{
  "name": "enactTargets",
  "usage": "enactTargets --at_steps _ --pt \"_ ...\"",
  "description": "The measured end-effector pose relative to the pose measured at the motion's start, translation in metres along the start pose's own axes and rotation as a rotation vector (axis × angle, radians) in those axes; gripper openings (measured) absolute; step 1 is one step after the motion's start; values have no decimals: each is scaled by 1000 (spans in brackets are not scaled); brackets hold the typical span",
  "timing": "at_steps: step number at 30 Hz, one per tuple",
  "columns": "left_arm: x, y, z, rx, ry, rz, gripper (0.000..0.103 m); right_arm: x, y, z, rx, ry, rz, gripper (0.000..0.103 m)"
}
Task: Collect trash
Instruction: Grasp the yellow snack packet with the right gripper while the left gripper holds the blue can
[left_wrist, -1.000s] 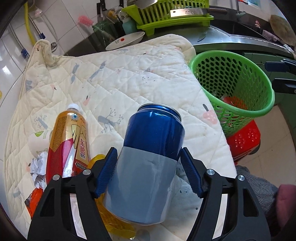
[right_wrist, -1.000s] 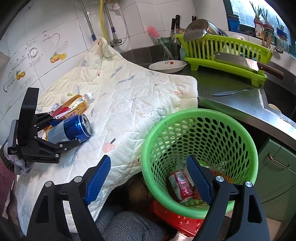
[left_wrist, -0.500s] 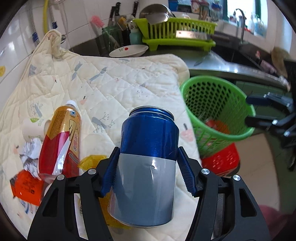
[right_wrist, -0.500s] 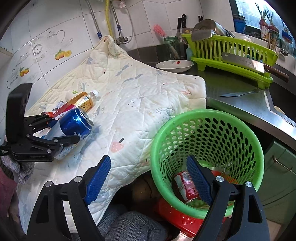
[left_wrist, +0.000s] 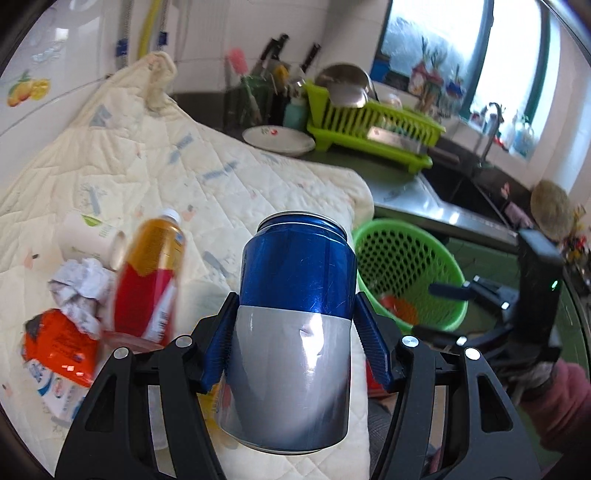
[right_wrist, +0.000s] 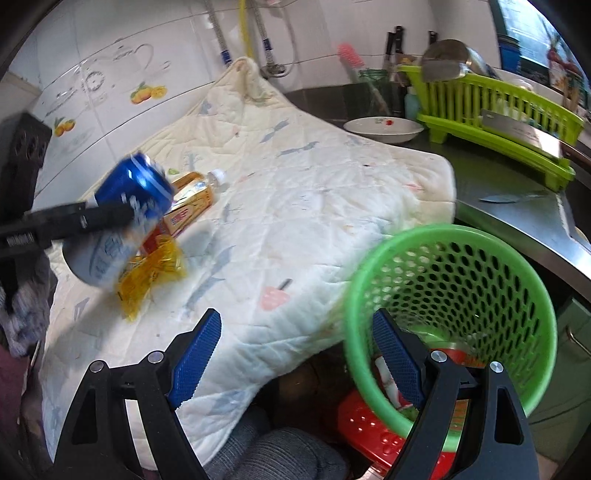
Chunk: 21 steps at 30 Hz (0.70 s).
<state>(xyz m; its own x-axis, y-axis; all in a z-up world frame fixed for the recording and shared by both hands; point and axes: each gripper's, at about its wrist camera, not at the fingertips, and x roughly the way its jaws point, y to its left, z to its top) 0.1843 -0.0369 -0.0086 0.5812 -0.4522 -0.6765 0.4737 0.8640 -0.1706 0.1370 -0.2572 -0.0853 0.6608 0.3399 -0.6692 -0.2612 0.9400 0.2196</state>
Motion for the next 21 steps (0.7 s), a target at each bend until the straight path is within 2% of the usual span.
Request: enactTargets --at_steps 4,12,15,21 --pt "-24 13 3 -30 -52 33 61 12 20 6 -25 13 46 81" --pt "-64 46 -7 -95 -114 111 61 40 78 24 -60 50 194 80" --pt "-74 58 -13 -122 -131 125 61 54 97 29 -45 79 265 78" --pt "-82 74 -24 -150 -142 146 61 83 123 38 27 148 330 74"
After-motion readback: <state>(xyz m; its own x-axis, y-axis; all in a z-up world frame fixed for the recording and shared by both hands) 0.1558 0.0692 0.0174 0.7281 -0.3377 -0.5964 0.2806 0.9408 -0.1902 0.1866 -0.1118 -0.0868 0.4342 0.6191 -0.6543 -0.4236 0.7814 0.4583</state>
